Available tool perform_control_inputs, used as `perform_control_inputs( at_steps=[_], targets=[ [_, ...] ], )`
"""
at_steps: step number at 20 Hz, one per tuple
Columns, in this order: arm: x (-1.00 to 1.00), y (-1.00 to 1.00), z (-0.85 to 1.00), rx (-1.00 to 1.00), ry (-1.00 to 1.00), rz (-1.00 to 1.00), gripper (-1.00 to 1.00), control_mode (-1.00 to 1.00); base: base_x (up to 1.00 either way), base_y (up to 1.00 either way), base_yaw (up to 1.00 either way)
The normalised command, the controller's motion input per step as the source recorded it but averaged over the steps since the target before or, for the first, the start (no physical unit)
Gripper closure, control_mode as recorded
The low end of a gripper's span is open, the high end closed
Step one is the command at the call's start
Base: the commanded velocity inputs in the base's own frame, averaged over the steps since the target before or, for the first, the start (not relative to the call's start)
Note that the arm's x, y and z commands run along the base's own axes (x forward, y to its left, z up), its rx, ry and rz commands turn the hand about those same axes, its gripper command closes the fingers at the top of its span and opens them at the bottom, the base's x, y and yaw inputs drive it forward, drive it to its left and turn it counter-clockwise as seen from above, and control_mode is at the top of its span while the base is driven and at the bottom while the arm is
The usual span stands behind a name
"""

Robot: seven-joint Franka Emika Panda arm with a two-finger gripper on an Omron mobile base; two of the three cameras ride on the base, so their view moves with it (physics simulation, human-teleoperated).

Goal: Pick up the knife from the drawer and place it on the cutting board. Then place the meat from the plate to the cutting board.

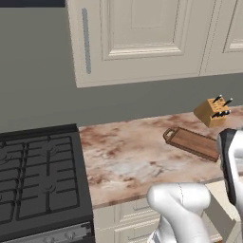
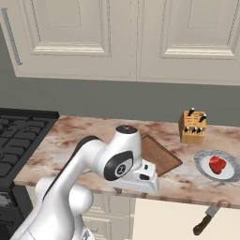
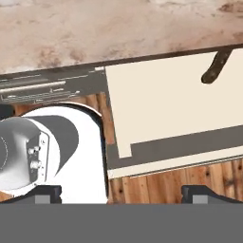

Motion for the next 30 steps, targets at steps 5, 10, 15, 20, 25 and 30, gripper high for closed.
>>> perform_control_inputs(
  at_steps=[5, 10, 15, 20, 25, 30],
  targets=[
    [-0.04, -0.61, -0.35, 0.00, 0.16, -0.09, -1.00, -1.00, 0.00, 0.00, 0.00],
    [-0.11, -0.55, -0.39, 0.00, 0.13, -0.07, -1.00, -1.00, 0.00, 0.00, 0.00],
    [-0.03, -0.51, -0.37, 0.01, 0.08, -0.05, -1.00, -1.00, 0.00, 0.00, 0.00],
    [0.00, -0.44, -0.33, 0.05, 0.03, -0.03, -1.00, -1.00, 0.00, 0.00, 0.00],
    [0.00, -0.36, -0.28, 0.07, 0.04, -0.02, -1.00, -1.00, 0.00, 0.00, 0.00],
    [0.05, -0.19, -0.25, 0.00, 0.13, 0.00, -1.00, -1.00, 0.00, 0.00, 0.00]
  ],
)
